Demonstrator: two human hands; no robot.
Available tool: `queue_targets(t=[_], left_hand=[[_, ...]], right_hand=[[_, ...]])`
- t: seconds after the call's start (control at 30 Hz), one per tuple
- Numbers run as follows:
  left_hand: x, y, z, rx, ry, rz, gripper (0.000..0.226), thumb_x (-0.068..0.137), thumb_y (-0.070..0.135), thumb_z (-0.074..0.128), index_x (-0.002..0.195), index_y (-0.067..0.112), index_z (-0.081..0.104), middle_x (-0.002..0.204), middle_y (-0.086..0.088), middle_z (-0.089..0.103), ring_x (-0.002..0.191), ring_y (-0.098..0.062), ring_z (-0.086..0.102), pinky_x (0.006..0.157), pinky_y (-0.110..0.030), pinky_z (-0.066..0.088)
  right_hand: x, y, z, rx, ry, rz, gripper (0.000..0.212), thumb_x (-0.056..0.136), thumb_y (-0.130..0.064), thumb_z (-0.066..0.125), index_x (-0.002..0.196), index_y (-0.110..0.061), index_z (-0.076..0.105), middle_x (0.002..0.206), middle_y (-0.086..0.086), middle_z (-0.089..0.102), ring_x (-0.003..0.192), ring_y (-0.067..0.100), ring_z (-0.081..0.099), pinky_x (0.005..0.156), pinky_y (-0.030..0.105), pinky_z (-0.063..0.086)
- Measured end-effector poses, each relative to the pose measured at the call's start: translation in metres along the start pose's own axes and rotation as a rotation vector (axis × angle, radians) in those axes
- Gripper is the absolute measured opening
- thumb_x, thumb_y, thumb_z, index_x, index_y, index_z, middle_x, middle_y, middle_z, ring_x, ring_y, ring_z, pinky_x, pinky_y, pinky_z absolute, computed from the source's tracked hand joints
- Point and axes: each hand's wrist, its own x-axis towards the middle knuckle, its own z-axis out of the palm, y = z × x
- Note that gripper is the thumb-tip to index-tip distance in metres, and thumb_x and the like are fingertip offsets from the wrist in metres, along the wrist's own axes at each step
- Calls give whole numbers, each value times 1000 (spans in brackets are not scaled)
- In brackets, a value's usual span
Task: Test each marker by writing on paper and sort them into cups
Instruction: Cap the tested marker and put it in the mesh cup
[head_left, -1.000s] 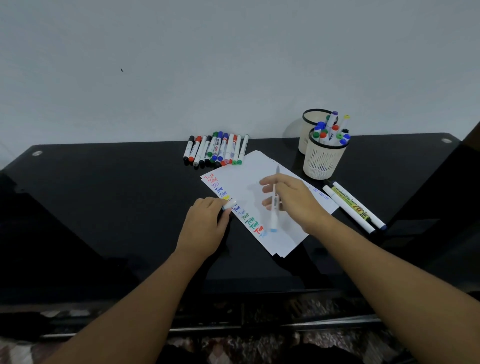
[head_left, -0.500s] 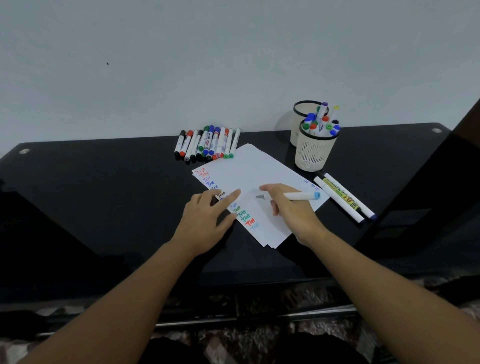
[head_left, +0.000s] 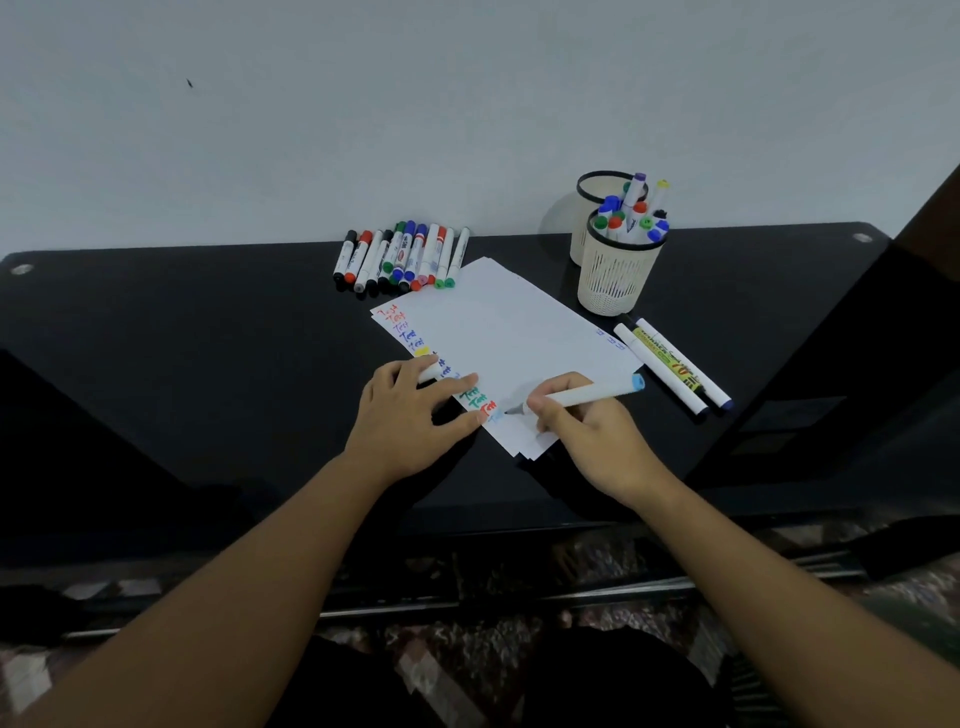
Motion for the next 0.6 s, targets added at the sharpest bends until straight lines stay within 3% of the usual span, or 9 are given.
queue_targets(t=[0.1, 0.17, 0.33, 0.5, 0.6], left_hand=[[-1, 0, 0, 10, 11, 2, 64, 79, 88, 30, 138, 66, 43, 159, 16, 26, 143, -16, 14, 122, -45, 15], [-1, -1, -1, 13, 10, 4, 63, 79, 88, 30, 137, 66, 43, 159, 16, 26, 143, -16, 14, 122, -45, 15], [-1, -1, -1, 30, 22, 19, 59, 82, 87, 34, 136, 67, 44, 158, 16, 28, 142, -15, 16, 120, -44, 16], [0, -1, -1, 26, 27, 19, 55, 84, 84, 40, 136, 67, 45, 157, 17, 29, 141, -15, 17, 120, -43, 15], [0, -1, -2, 23, 23, 15, 59, 81, 88, 38, 136, 66, 45, 157, 15, 29, 142, -15, 17, 120, -44, 15]], right_hand=[[-2, -1, 2, 10, -9, 12, 12, 103, -34, 61, 102, -24, 69, 88, -4, 72, 88, 4, 65, 77, 9, 47], [-2, -1, 2, 33, -23, -17, 9, 102, -32, 63, 104, -26, 70, 94, -8, 71, 89, 5, 64, 79, 15, 50], [-4, 1, 3, 9, -39, -60, 6, 97, -27, 73, 102, -27, 72, 96, -19, 70, 74, -1, 55, 70, 16, 47], [0, 2, 8, -64, -29, -34, 6, 99, -34, 67, 99, -29, 69, 95, -17, 69, 91, 5, 63, 75, 18, 50], [0, 2, 7, -115, -55, -29, 8, 102, -37, 63, 103, -30, 66, 95, -22, 68, 94, -1, 61, 73, 13, 46]])
